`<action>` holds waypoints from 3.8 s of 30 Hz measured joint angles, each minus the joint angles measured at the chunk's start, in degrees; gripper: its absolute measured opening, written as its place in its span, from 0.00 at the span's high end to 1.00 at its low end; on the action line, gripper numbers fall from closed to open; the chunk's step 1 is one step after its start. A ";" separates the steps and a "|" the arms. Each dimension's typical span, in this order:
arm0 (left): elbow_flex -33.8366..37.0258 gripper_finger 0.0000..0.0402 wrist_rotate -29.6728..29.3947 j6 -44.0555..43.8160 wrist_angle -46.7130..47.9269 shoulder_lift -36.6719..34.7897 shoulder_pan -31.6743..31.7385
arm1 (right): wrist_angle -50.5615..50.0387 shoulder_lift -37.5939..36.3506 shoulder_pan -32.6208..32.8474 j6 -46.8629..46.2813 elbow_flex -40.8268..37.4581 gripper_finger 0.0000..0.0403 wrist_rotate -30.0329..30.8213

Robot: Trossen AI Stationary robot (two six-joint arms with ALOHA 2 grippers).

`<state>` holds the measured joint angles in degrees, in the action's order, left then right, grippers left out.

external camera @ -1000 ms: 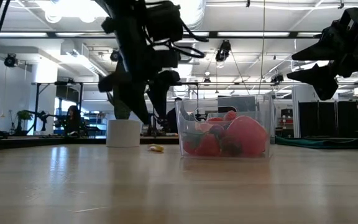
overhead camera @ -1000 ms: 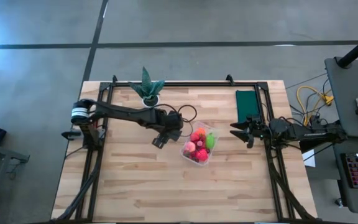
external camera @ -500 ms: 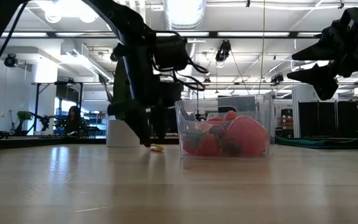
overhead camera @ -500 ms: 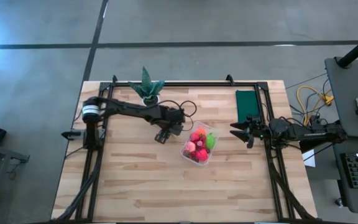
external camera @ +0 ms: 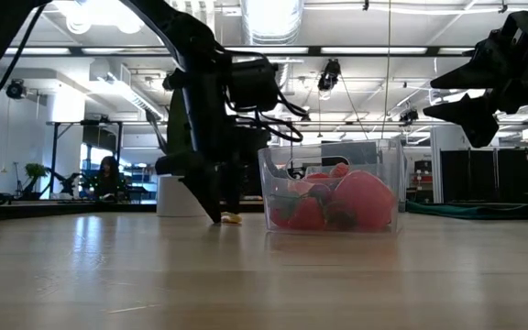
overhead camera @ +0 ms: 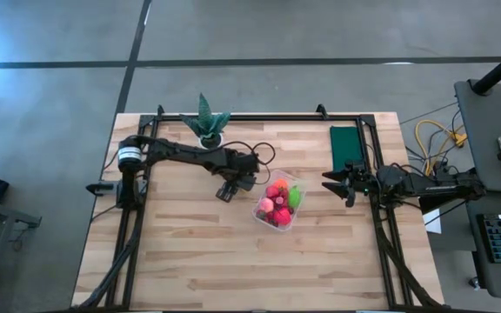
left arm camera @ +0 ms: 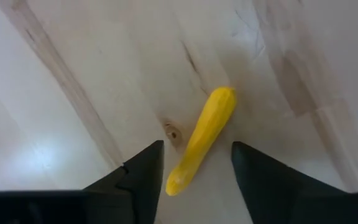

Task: Pick and placing Produce into tupperware
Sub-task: Put the yellow corn into the container, then return to Home Position

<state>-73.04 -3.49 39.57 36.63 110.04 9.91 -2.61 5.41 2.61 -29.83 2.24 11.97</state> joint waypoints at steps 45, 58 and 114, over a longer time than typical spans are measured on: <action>-8.04 0.97 11.88 -19.77 -14.25 -13.39 -8.26 | -0.02 0.00 -0.02 0.01 0.00 0.44 0.02; -8.69 0.79 6.57 -26.70 -16.82 -7.41 -12.61 | -0.02 -0.02 -0.02 0.01 0.00 0.44 0.02; 47.61 0.49 -1.56 -48.19 -17.00 -108.34 -18.25 | 0.03 -0.07 -0.02 0.00 0.00 0.44 -0.03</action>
<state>-25.43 -5.04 -8.62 19.63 1.69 -8.34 -2.58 5.34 2.59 -29.83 2.24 11.94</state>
